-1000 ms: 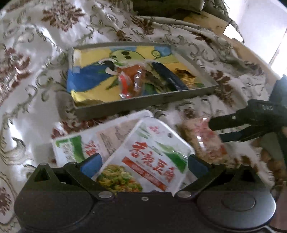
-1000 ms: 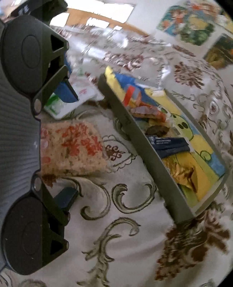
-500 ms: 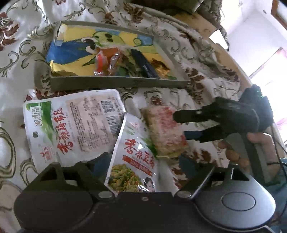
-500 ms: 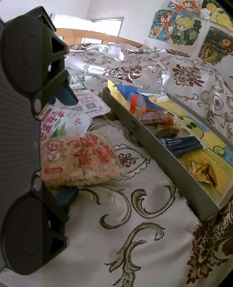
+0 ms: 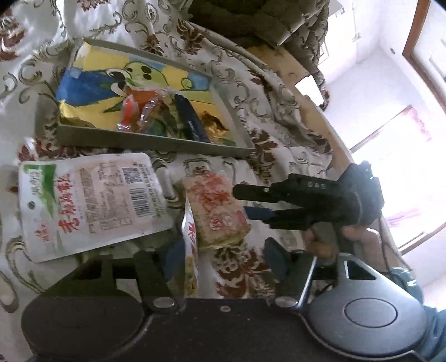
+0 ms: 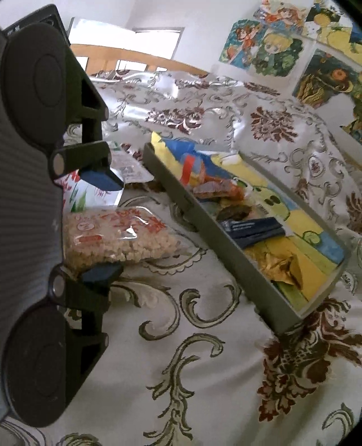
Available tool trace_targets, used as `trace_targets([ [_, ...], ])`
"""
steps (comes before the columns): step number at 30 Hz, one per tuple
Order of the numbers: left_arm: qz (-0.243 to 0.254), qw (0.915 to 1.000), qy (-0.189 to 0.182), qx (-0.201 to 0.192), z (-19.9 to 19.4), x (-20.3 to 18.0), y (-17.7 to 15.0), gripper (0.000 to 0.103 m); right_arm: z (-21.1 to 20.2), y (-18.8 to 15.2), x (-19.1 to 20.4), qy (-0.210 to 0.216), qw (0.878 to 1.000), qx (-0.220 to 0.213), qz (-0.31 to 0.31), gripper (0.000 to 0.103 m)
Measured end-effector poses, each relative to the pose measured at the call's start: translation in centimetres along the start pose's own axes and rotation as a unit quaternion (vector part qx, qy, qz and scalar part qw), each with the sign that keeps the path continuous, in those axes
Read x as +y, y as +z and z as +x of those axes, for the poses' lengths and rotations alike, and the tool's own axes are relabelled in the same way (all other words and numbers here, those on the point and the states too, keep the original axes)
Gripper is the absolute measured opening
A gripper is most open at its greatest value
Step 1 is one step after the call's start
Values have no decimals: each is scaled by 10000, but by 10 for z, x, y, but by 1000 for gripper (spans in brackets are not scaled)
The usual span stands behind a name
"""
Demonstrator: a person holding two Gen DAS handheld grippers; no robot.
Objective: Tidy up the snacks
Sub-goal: 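Lift the rice-cracker pack with the right tool while the left tool lifts the bean pack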
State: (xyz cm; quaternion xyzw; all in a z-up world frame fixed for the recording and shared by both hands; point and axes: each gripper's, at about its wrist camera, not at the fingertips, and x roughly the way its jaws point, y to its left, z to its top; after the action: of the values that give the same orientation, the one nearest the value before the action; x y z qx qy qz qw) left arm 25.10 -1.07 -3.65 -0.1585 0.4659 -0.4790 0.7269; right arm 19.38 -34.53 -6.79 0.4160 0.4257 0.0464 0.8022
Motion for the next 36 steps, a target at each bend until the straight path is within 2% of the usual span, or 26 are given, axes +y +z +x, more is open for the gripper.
trace_targets([
  [3,-167,9997,-167,66,5,3,0,53,-1,1,1,-18,10000,-66,-36,60],
  [5,-155,9997,-103,164,11,4,-2,52,-3,2,1,45,9999,-110,0,56],
  [9,-128,9996,5,235,17,5,-1,51,-2,3,2,119,9998,-138,2,55],
  [19,-158,9984,362,393,29,13,1,29,-2,0,9,458,9986,-256,-111,53],
  [23,-205,9991,191,314,29,15,2,28,-1,-1,13,601,9975,-304,-228,53],
  [24,-198,9993,141,288,30,14,2,26,-1,-1,14,697,9968,-309,-234,53],
  [25,-173,9995,55,269,30,13,2,20,-1,-1,14,788,9962,-289,-226,52],
  [26,-151,9995,-2,276,31,11,2,21,0,-1,15,852,9959,-226,-207,50],
  [29,-12,9992,98,379,38,5,2,22,10,-5,17,690,9973,-24,-268,48],
  [36,-139,9991,150,359,39,8,3,22,22,-15,28,87,9975,67,-704,49],
])
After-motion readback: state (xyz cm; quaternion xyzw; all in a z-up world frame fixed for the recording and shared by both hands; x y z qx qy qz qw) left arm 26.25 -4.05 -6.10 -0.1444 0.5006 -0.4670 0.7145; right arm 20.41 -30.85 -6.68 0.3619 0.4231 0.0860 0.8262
